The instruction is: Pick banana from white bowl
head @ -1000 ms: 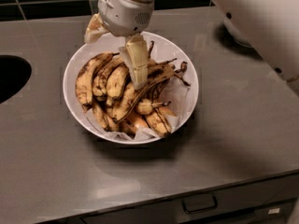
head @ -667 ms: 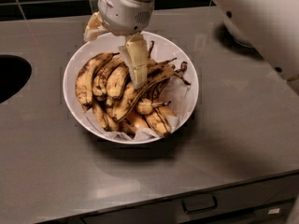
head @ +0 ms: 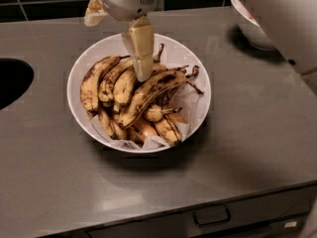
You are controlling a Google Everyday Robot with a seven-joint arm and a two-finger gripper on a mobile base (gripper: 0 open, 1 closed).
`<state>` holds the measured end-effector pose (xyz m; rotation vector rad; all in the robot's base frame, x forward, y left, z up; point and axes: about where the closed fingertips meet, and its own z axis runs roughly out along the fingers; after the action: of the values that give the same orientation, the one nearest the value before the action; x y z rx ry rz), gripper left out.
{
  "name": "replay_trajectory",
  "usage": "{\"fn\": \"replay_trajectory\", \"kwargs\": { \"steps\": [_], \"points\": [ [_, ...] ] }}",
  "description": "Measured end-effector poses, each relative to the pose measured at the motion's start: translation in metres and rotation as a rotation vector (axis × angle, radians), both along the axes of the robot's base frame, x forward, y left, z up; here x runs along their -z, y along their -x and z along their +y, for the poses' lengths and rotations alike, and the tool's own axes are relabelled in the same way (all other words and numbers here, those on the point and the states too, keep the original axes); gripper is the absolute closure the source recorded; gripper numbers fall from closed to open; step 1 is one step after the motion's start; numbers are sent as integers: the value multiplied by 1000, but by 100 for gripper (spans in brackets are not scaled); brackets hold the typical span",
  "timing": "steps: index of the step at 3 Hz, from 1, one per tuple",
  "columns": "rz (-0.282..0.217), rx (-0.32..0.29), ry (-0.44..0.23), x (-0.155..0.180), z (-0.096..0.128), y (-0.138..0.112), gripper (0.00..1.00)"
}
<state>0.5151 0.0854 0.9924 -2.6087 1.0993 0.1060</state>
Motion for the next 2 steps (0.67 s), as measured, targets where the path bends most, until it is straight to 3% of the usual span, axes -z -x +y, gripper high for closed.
{"fn": "replay_trajectory", "kwargs": {
  "steps": [1,2],
  "points": [
    [-60,30,-27,-19,3,1,0],
    [-78,33,-48,-22,8,-2,0]
  ]
}}
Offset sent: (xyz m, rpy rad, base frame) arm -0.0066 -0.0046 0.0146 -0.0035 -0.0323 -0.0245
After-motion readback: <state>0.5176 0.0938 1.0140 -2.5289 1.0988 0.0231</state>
